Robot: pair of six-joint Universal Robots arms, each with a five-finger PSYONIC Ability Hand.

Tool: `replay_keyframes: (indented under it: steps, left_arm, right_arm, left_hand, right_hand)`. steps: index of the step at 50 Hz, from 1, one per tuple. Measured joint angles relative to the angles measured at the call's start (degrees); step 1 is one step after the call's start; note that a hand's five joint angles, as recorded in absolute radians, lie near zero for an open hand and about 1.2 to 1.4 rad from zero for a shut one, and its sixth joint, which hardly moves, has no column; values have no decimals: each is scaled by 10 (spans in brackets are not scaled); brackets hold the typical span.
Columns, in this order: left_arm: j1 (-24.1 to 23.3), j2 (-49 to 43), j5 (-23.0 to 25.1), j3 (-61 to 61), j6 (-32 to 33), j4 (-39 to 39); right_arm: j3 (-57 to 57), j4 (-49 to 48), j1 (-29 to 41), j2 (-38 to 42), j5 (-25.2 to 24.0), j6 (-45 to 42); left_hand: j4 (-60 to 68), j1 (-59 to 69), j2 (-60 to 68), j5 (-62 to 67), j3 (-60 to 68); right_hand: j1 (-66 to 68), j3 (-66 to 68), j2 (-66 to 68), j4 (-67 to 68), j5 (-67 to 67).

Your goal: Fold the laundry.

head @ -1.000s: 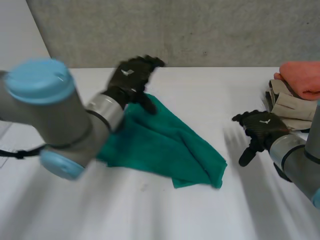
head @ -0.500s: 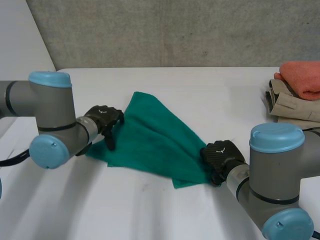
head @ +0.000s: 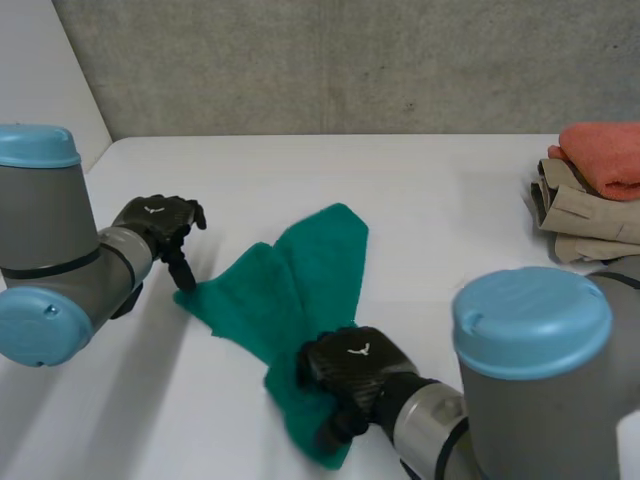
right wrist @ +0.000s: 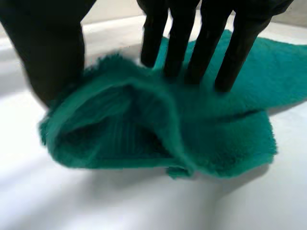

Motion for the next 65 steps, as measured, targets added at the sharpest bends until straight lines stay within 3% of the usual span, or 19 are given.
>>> replay_keyframes:
  steps: [2,4,15,32,36,38,45,52,58,65]
  left_arm:
    - [5,-4,1,-1,6,-3]
    - [9,-14,2,1,12,-9]
    - [2,-91,7,51,25,-31]
    - [-10,-146,-29,93,59,-52]
    - [-11,-150,-29,93,76,-47]
    - [-13,-144,-30,94,83,-46]
    - [-24,-93,-38,90,86,-45]
    - [-53,45,-5,70,84,-42]
    - [-74,163,55,34,109,-39]
    - [-99,270,106,-30,149,-33]
  right_arm:
    - [-18,17,-7,4,2,8]
    - [-34,38,-25,2,8,1]
    - [-12,77,-105,-52,17,-111]
    - [60,7,-141,-93,9,-137]
    - [64,0,-148,-93,9,-141]
    - [62,-3,-154,-93,10,-144]
    - [36,-26,-177,-82,6,-160]
    - [-93,-95,-207,22,-37,-211]
    - [-273,-98,-213,171,-130,-260]
    - [-464,-36,-178,333,-228,-276]
  left_hand:
    - [-4,-6,-4,-3,-7]
    - [-4,-8,-6,-4,-8]
    - [8,-6,5,14,1]
    - [141,127,137,144,131]
    - [262,266,260,266,255]
    - [425,433,428,427,420]
    - [469,440,467,456,457]
    - [469,440,467,456,457]
    - [469,440,467,456,457]
    - [469,440,467,456,457]
  right_hand:
    - [-101,-114,-113,-117,-117]
    - [-126,-154,-131,-157,-159]
    - [-126,-159,-131,-159,-164]
    - [-126,-159,-131,-159,-164]
    - [-126,-159,-131,-159,-164]
    - [-126,-159,-131,-159,-164]
    - [-126,-160,-131,-159,-167]
    - [-187,-223,-213,-223,-213]
    - [-187,-224,-214,-224,-213]
    - [-187,-224,-214,-224,-213]
